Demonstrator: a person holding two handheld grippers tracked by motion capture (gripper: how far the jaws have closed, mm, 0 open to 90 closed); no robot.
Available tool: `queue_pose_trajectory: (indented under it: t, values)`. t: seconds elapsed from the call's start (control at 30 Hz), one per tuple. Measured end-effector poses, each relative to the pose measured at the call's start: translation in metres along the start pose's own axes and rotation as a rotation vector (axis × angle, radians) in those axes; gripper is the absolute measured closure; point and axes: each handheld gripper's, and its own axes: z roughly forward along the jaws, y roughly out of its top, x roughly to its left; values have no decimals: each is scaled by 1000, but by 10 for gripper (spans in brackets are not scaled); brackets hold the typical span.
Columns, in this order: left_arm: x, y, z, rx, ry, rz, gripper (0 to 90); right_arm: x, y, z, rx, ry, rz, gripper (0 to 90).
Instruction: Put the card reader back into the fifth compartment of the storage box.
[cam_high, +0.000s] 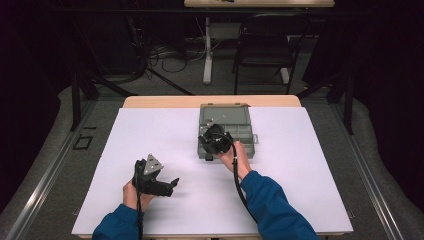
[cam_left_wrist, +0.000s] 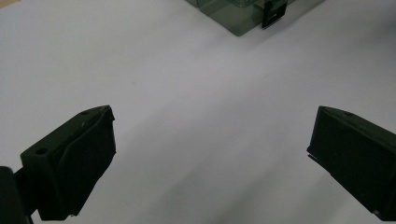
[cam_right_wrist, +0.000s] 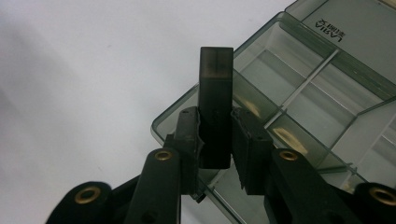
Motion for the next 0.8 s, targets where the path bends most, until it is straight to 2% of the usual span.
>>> queue_pose_trajectory:
  t: [0.17, 0.57, 0.8]
  values:
    - [0, 0, -1, 0, 1, 2, 0, 1, 0, 1, 7, -3, 1, 711]
    - [0, 0, -1, -2, 2, 2, 0, -3, -3, -8, 3, 11, -3, 326]
    - [0, 0, -1, -1, 4, 2, 0, -8, -12, -22, -33, 42, -36, 176]
